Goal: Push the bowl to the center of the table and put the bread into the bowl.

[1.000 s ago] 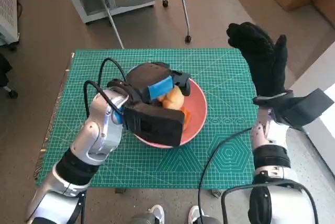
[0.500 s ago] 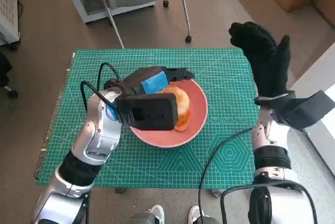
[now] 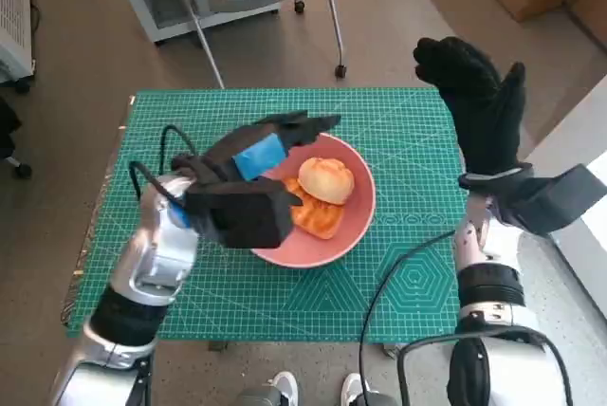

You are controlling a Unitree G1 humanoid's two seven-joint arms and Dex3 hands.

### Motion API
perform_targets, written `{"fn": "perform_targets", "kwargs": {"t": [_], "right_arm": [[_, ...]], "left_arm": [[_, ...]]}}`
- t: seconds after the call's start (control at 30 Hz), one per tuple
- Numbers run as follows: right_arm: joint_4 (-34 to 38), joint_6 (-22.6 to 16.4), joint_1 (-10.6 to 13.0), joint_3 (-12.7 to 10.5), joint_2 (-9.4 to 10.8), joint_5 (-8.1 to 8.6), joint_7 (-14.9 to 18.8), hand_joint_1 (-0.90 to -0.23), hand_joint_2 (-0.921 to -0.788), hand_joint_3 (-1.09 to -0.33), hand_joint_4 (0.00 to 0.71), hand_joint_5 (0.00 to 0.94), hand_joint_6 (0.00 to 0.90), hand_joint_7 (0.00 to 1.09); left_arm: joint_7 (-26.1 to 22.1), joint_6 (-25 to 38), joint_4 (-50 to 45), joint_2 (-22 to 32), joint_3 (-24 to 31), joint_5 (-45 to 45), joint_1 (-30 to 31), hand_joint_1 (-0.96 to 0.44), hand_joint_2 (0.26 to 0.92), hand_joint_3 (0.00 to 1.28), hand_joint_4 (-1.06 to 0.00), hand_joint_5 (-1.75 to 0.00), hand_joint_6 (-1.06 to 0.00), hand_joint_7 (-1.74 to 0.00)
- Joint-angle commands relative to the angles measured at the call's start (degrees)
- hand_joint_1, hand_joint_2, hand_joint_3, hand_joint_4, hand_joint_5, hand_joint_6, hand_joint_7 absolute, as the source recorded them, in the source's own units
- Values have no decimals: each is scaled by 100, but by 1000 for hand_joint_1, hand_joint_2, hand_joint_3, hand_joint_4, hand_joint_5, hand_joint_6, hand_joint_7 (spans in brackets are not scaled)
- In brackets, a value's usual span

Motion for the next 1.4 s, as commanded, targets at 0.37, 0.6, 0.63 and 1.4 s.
{"fn": "perform_targets", "kwargs": {"t": [0.37, 0.6, 0.63, 1.4], "right_arm": [[77, 13, -156, 113, -1, -101, -128, -650, -921, -721, 169, 1, 341, 2], [50, 53, -194, 181, 42, -98, -107, -652, -921, -722, 169, 1, 341, 3], [55, 60, -200, 189, 49, -92, -106, -654, -921, -721, 169, 1, 341, 3], [-175, 156, -166, 336, 191, -52, -192, -703, -921, -668, 177, 3, 335, 0]], "left_arm": [[464, -1052, 447, -983, 2023, -3397, 359, -470, 899, 50, -7, 1, -173, -2], [720, -1057, 507, -1405, 2603, -4383, 492, -602, 919, 83, -59, -25, -217, -34], [761, -1081, 512, -1403, 2630, -4392, 497, -618, 920, 94, -72, -30, -223, -38], [918, -1125, -211, -1130, 2338, -3905, 714, -664, 921, 166, -130, -29, -230, -62]]}}
